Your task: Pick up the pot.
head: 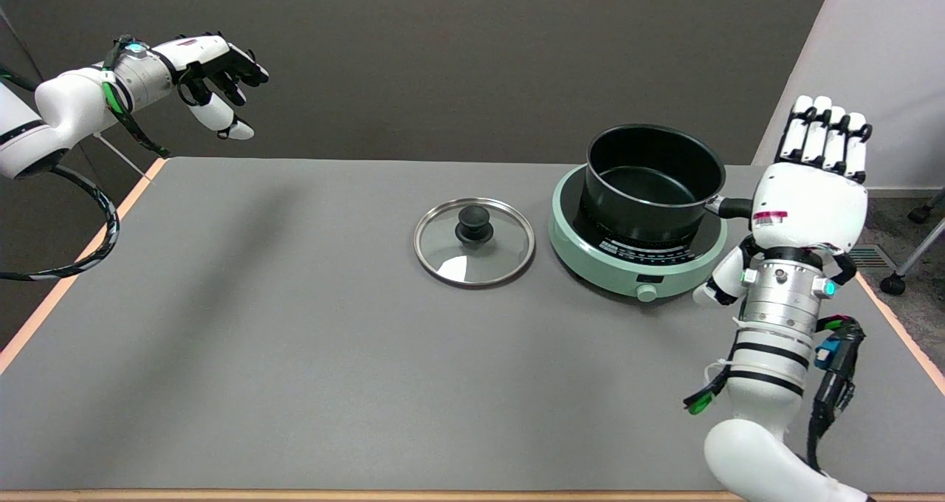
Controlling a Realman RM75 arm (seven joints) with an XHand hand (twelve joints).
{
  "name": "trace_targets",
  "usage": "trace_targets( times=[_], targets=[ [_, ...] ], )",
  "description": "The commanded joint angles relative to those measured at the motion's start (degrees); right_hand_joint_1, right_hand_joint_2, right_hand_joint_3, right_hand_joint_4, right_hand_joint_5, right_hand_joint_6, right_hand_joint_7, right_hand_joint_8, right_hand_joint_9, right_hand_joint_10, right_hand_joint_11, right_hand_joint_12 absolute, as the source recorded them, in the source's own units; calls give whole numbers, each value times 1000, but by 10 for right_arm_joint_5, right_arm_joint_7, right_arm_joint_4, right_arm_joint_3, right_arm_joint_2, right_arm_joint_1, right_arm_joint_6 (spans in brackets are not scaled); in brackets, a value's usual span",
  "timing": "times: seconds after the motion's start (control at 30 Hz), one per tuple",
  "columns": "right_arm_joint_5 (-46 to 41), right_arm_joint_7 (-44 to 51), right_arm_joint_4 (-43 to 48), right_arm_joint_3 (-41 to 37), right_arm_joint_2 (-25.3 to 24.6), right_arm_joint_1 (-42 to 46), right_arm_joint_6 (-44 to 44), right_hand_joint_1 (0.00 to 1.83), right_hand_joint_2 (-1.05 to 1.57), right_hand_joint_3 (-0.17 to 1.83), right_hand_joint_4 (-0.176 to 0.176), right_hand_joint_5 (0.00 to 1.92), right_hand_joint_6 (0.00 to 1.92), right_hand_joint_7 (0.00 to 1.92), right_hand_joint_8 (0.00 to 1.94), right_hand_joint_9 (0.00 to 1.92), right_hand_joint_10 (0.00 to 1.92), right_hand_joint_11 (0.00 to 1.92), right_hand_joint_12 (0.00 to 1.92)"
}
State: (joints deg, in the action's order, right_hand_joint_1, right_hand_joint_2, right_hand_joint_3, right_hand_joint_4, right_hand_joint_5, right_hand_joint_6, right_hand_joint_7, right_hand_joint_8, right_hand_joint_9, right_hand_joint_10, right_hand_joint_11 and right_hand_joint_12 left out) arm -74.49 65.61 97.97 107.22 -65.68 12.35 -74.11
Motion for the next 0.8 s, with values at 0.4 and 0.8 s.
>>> trace_targets(
  times=[0.4,0.8],
  targets=[
    [-30,60,-79,20,-38,-60,-80,1398,-874,856,-176,108,108,108,108,108,108,108,108],
    [-55,58,-97,18,-31,-82,-77,1392,-896,896,-176,109,109,109,109,109,109,109,109]
  ],
)
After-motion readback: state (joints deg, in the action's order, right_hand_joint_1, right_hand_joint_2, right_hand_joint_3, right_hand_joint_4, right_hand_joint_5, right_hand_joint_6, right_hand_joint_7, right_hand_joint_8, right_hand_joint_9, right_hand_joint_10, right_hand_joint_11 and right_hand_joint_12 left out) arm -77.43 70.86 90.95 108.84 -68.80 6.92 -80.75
